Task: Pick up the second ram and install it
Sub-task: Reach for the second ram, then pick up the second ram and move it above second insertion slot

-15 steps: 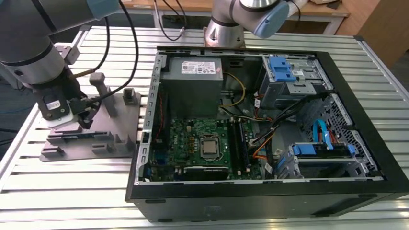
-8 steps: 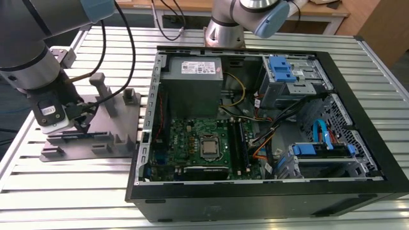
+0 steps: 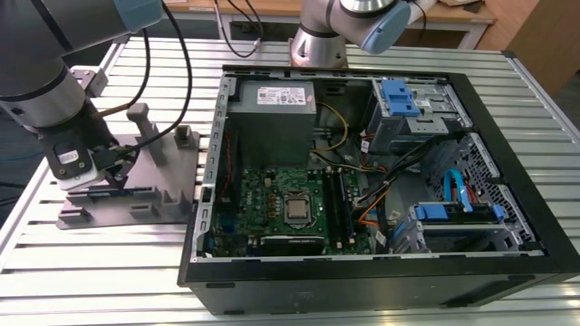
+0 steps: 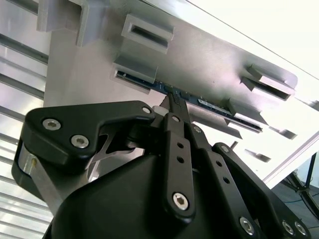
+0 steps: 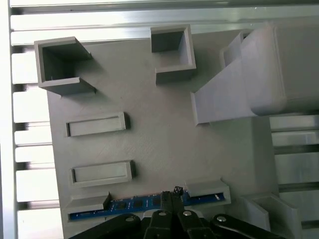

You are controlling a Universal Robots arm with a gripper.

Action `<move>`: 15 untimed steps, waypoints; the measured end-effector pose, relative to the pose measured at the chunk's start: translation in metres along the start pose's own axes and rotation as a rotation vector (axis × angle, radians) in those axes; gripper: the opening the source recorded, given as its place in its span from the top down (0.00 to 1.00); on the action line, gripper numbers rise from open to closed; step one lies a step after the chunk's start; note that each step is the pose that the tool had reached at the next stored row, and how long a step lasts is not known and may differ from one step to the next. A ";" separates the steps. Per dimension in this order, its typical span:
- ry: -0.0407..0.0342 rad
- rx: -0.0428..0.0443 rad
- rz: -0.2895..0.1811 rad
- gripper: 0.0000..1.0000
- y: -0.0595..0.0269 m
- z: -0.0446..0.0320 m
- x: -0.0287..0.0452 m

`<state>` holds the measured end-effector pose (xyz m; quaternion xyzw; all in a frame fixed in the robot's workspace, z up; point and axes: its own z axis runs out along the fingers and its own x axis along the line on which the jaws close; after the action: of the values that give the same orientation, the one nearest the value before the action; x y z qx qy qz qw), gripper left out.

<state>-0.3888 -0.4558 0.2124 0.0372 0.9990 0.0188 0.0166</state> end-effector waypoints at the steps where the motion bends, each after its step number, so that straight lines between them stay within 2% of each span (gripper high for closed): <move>1: 0.0000 0.0000 0.000 0.93 -0.0001 0.0000 0.0000; 7: 0.0006 -0.0005 -0.014 0.93 -0.0002 0.0000 0.0000; 15: 0.0061 -0.0049 -0.156 0.93 -0.0002 0.0000 0.0000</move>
<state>-0.3888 -0.4560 0.2124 -0.0410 0.9988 0.0200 0.0151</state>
